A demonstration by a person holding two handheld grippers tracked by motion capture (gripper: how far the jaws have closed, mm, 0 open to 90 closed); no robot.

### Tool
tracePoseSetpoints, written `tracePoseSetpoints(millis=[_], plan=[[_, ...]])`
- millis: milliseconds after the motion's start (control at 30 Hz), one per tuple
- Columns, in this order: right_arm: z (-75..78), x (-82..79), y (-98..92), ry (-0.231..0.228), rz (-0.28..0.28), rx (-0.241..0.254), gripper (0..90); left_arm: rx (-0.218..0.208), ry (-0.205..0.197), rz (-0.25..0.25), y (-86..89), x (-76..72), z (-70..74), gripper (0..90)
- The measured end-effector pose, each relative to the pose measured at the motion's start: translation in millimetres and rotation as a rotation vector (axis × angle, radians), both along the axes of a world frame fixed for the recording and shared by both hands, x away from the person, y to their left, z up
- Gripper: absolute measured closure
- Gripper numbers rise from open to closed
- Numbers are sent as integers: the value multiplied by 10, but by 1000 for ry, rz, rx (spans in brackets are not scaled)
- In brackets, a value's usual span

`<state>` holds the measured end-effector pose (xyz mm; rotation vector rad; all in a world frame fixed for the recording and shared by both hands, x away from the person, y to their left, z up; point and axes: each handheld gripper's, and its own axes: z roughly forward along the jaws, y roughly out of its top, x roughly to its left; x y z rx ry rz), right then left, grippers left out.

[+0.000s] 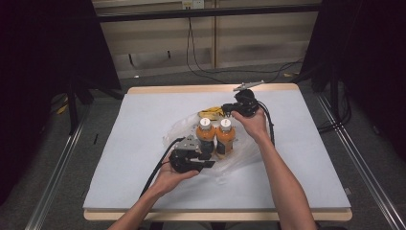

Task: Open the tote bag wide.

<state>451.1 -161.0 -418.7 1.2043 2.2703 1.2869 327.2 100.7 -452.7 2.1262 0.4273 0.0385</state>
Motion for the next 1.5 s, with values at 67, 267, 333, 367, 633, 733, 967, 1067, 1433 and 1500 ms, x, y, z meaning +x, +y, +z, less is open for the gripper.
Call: tracePoseSetpoints(millis=[67,267,333,367,633,733,967,1067,1433,1500], plan=[[27,-44,-42,-4,-7,11,733,-3,-9,13,31,12,26,541],[99,-199,-154,-39,-11,16,602,-29,-19,65,151,54,86,335],[110,-241,-210,-45,-20,29,555,-20,-34,85,187,57,104,289],[115,-259,-240,-46,-21,32,532,-28,-37,94,199,58,111,261],[145,-497,-402,-90,-14,74,343,12,-91,137,331,48,130,153],[137,-588,-470,-98,-16,81,283,-3,-85,161,413,68,163,113],[132,-853,-632,-120,-44,78,177,-11,-85,209,634,42,191,62],[118,-975,-696,-139,-59,70,165,-18,-86,220,725,24,214,57],[167,-1439,-958,-176,-115,78,144,5,-112,261,985,-79,243,37],[182,-1520,-989,-176,-120,79,144,19,-119,264,1021,-108,232,35]])
